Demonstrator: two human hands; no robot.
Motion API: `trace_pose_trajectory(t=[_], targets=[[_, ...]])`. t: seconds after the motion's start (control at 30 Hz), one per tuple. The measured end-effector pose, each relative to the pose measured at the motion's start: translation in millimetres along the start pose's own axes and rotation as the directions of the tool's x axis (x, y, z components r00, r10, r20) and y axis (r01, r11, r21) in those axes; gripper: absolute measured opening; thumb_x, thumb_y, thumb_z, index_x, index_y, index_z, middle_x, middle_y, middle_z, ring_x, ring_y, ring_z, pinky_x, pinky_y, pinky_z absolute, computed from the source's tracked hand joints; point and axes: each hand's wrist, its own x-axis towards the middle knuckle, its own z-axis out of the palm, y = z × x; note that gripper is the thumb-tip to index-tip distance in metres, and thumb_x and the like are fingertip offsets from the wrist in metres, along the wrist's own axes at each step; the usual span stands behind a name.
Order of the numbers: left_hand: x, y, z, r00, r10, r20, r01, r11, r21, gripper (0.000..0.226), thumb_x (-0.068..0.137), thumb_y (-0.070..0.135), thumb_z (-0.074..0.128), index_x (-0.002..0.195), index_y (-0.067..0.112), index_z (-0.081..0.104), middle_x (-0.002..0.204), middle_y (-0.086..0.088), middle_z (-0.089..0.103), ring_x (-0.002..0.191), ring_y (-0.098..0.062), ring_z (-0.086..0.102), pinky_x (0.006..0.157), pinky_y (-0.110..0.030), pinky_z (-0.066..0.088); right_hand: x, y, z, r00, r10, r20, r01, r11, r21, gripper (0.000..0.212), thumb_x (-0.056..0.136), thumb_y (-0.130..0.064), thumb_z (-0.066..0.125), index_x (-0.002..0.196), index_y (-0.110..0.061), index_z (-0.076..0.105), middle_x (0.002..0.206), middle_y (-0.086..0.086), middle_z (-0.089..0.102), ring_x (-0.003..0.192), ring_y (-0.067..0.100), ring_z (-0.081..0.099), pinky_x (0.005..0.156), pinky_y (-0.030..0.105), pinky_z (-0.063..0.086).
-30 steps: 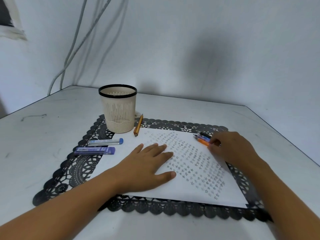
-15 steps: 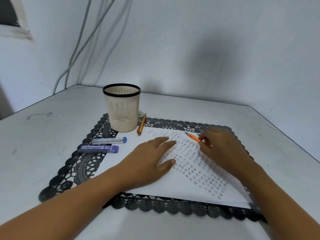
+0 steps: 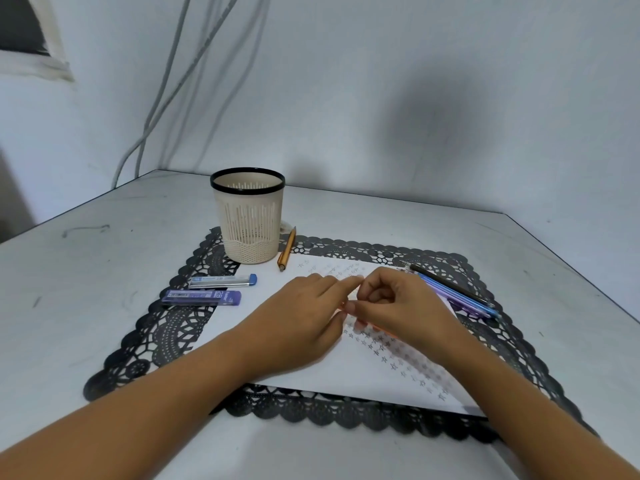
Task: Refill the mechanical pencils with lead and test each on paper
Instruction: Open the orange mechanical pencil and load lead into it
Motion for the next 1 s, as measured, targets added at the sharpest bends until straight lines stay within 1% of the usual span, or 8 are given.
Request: trace_pose_trajectory(t=[0.17,0.27,0.4,0.47,0.6,0.67,0.87,1.0], targets=[[-0.1,-3.3,1.0,0.999,0.029,0.037,-0.029,0.999,-0.014,0.03,0.09,0.026,0.038,0.103,0.011,0.061,0.084,-0.003,0.059,0.074,-0.018,0.053,0.065,-0.029,0.045,-1.7,-4.1,-10.3,0.999,0.018,0.045,-0.016,0.998,-0.057,0.015,0.077,-0.021,0.073,0.08,-0.013,0.06,0.067,0.002,0.071,0.061,0.006,0.066,0.06,0.019,0.05],[1.3,-7.1,0.1,0.999,-0.052,-0.005,0.051,0.995,-0.088,0.03,0.092,0.027,0.039,0.107,0.012,0.06,0.091,-0.002,0.06,0.082,-0.015,0.052,0.072,-0.025,0.042,-1.3,-2.6,-21.0,1.0,0.012,0.003,-0.011,0.991,-0.133,0.007,0.08,-0.023,0.07,0.079,-0.02,0.064,0.07,0.0,0.071,0.067,0.015,0.067,0.064,0.028,0.051],[4.5,-17.4,-1.7,0.979,-0.197,-0.042,0.188,0.969,-0.161,0.025,0.095,0.02,0.043,0.113,0.011,0.058,0.097,0.0,0.058,0.087,-0.009,0.047,0.073,-0.015,0.029,1.6,1.7,-35.2,0.994,0.085,-0.065,-0.079,0.993,0.091,0.005,0.085,-0.017,0.063,0.086,-0.015,0.068,0.077,0.001,0.072,0.07,0.013,0.069,0.064,0.027,0.055],[6.1,-20.9,-2.9,0.968,-0.243,-0.055,0.23,0.957,-0.178,0.024,0.094,0.017,0.046,0.113,0.01,0.058,0.092,0.002,0.054,0.084,-0.01,0.046,0.071,-0.015,0.028,2.5,3.6,-37.6,0.991,0.115,-0.069,-0.102,0.98,0.172,0.01,0.087,-0.011,0.06,0.092,-0.012,0.069,0.078,0.003,0.071,0.071,0.013,0.069,0.062,0.023,0.056],[7.8,-23.3,-4.4,0.957,-0.283,-0.065,0.267,0.945,-0.191,0.024,0.094,0.016,0.045,0.113,0.009,0.058,0.088,0.008,0.048,0.079,-0.008,0.041,0.067,-0.011,0.03,3.0,5.4,-34.4,0.985,0.134,-0.106,-0.094,0.944,0.317,0.015,0.087,-0.005,0.057,0.092,-0.013,0.069,0.077,0.004,0.073,0.076,0.017,0.071,0.068,0.028,0.057],[7.9,-23.6,-4.3,0.956,-0.284,-0.068,0.266,0.943,-0.198,0.024,0.094,0.017,0.045,0.113,0.009,0.058,0.088,0.008,0.047,0.079,-0.007,0.041,0.069,-0.006,0.032,3.3,5.7,-32.5,0.983,0.119,-0.138,-0.069,0.944,0.324,0.014,0.087,-0.006,0.058,0.089,-0.015,0.069,0.076,0.003,0.072,0.075,0.016,0.07,0.069,0.028,0.057],[7.5,-22.4,-3.2,0.958,-0.276,-0.077,0.257,0.947,-0.193,0.023,0.095,0.018,0.045,0.113,0.012,0.058,0.091,0.006,0.051,0.08,-0.009,0.043,0.068,-0.018,0.028,5.5,9.0,-30.7,0.971,0.094,-0.218,-0.04,0.97,0.241,0.01,0.088,-0.014,0.059,0.085,-0.013,0.068,0.077,0.007,0.068,0.067,0.011,0.068,0.061,0.024,0.055],[7.5,-21.4,-2.5,0.961,-0.264,-0.086,0.243,0.95,-0.194,0.023,0.094,0.017,0.045,0.113,0.012,0.058,0.09,0.007,0.049,0.079,-0.009,0.043,0.065,-0.016,0.029,7.5,12.7,-30.5,0.962,0.098,-0.255,-0.042,0.975,0.217,0.016,0.09,-0.015,0.056,0.08,-0.008,0.066,0.072,0.006,0.063,0.061,0.011,0.063,0.059,0.025,0.051]])
